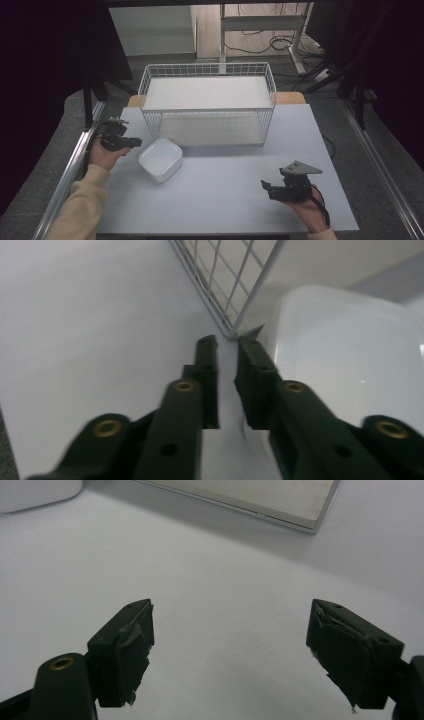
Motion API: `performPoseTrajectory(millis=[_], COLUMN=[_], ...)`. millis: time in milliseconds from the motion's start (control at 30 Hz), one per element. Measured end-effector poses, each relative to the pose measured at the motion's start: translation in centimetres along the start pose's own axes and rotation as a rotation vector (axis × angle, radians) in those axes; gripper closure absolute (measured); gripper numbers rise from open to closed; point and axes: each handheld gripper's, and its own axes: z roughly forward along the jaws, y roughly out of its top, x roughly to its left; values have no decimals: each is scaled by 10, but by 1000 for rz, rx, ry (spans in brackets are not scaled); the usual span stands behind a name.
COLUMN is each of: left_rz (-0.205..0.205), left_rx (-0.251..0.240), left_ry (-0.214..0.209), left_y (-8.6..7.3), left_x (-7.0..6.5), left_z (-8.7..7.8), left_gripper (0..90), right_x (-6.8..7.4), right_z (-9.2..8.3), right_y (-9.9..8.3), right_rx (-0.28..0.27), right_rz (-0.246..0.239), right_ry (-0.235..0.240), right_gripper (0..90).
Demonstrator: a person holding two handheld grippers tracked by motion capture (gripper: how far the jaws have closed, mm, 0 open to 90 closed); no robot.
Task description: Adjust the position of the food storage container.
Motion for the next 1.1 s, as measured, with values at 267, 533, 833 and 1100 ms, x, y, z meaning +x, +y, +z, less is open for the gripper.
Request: performPoseTrajectory(millis=[267,533,833,1100], left_rz=[30,59,116,146], left_rx=[53,77,99,101], left_ry=[-25,-32,-38,-58], left_y=[1,1,-1,-2], left_x=[-4,-11,-20,-36], left_z=[15,22,20,22], left_gripper=[900,900,900,900], right_x=[-1,0,0,1], right_z=[0,2,3,2], right_y=[-1,-1,-2,-1], right_rx=[7,13,18,17], right_rz=[-1,-2,-3,-2], right_ry=[-6,-7,-7,-9], right_gripper=[192,192,192,192])
